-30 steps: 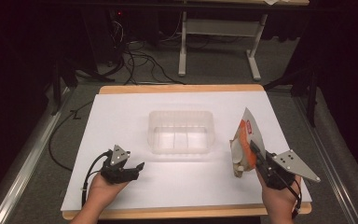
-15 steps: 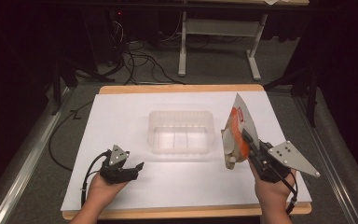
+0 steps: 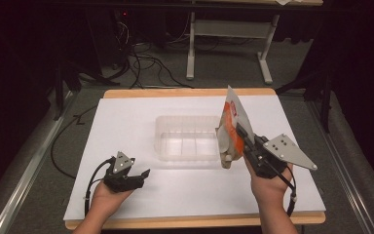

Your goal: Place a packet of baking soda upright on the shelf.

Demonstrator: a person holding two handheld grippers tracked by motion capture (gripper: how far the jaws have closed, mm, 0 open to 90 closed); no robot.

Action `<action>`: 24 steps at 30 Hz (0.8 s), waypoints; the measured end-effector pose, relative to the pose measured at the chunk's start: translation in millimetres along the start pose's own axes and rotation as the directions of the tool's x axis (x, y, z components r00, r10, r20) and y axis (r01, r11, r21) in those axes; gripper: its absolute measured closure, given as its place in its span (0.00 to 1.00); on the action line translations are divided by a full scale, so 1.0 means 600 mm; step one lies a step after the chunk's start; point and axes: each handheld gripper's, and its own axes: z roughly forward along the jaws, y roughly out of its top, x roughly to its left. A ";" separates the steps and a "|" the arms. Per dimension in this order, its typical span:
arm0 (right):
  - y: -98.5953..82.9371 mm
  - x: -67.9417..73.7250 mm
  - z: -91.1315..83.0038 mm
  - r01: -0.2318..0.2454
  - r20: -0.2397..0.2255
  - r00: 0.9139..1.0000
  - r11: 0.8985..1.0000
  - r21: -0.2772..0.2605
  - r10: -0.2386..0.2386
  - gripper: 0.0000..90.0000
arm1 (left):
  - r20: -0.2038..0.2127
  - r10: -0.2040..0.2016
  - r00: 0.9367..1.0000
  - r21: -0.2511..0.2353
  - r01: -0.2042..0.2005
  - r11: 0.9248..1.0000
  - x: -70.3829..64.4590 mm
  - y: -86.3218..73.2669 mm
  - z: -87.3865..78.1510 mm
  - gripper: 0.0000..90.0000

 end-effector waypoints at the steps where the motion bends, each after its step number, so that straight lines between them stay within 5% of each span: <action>1: 0.000 0.000 0.000 0.000 0.000 1.000 1.000 0.000 0.000 1.00 | 0.000 0.000 1.000 -0.002 0.000 1.000 0.000 0.000 -0.001 0.34; 24: 0.004 0.030 0.093 -0.028 -0.038 0.999 0.999 0.047 0.029 1.00 | 0.011 0.022 1.000 -0.034 -0.022 0.999 -0.002 -0.001 -0.011 0.34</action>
